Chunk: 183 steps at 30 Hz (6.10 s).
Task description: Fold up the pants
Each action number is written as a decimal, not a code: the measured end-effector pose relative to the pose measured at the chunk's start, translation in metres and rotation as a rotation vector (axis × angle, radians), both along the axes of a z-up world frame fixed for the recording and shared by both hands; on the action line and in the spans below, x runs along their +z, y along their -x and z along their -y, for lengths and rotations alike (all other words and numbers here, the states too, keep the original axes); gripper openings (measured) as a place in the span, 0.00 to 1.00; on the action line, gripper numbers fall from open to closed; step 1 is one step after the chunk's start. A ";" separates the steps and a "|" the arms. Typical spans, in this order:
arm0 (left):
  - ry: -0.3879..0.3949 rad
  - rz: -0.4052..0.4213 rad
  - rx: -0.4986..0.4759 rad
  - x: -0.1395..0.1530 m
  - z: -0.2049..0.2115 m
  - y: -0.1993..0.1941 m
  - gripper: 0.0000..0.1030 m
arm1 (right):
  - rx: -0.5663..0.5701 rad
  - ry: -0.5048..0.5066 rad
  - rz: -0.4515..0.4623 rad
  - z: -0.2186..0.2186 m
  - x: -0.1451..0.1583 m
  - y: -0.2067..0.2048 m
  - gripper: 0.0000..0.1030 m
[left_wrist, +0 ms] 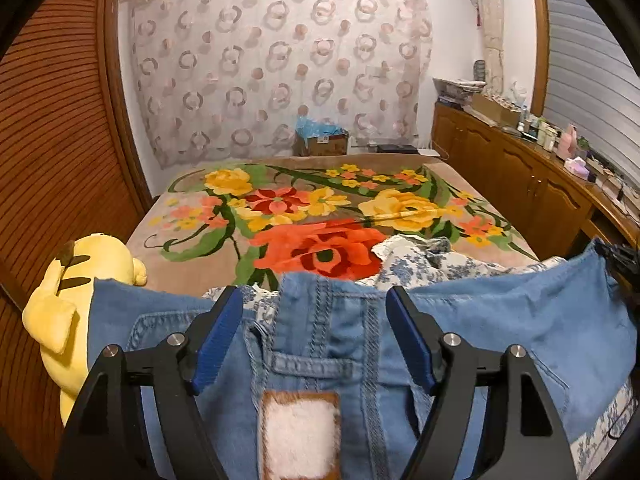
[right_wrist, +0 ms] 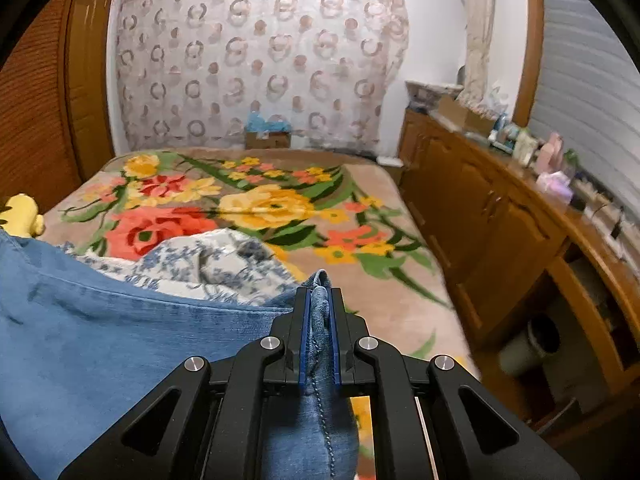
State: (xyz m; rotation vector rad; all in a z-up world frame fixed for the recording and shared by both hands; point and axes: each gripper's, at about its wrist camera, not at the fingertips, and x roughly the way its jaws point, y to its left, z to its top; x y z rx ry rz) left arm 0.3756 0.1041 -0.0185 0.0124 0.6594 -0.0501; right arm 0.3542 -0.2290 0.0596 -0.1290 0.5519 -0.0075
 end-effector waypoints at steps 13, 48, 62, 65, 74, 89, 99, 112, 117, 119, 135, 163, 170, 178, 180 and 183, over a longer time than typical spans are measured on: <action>-0.018 -0.034 -0.040 -0.017 0.016 0.017 0.73 | -0.018 0.011 -0.053 0.001 0.010 -0.002 0.12; 0.006 -0.107 -0.003 -0.054 -0.017 0.104 0.73 | 0.349 -0.131 -0.187 0.009 0.038 0.148 0.50; -0.015 -0.128 0.013 -0.066 -0.019 0.094 0.66 | 0.327 0.008 -0.280 0.032 0.014 0.161 0.52; -0.018 -0.128 0.014 -0.066 -0.020 0.094 0.63 | 0.333 0.028 -0.292 0.029 0.010 0.151 0.54; -0.014 -0.121 0.003 -0.065 -0.020 0.099 0.53 | 0.305 0.111 -0.235 -0.001 0.003 0.135 0.54; -0.008 -0.075 -0.016 -0.056 -0.011 0.104 0.15 | 0.318 0.083 -0.176 0.006 0.000 0.134 0.09; -0.032 0.007 -0.025 -0.016 -0.009 0.139 0.02 | 0.295 0.051 -0.071 0.003 0.003 0.171 0.06; -0.008 0.035 -0.005 -0.008 -0.019 0.161 0.02 | 0.291 0.086 -0.025 -0.003 -0.001 0.198 0.06; -0.004 0.075 -0.006 0.007 -0.023 0.182 0.02 | 0.286 0.080 0.004 -0.002 0.004 0.218 0.06; -0.005 0.088 -0.006 0.011 -0.025 0.196 0.02 | 0.287 0.077 0.011 -0.001 0.002 0.230 0.06; 0.043 0.110 0.028 0.009 -0.038 0.312 0.02 | 0.341 -0.029 0.020 0.024 -0.006 0.328 0.06; 0.067 -0.007 -0.088 -0.036 0.026 0.287 0.75 | 0.288 -0.183 -0.019 0.065 -0.013 0.346 0.21; 0.096 -0.038 -0.138 -0.050 0.057 0.271 0.76 | 0.250 -0.188 -0.004 0.071 -0.015 0.349 0.30; 0.075 -0.103 -0.147 -0.074 0.073 0.259 0.77 | 0.204 -0.169 -0.037 0.075 -0.028 0.341 0.33; 0.041 -0.093 -0.139 -0.077 0.077 0.260 0.78 | 0.188 -0.173 -0.044 0.080 -0.028 0.337 0.34; -0.019 -0.089 -0.133 -0.082 0.086 0.259 0.81 | 0.167 -0.197 -0.043 0.085 -0.027 0.333 0.39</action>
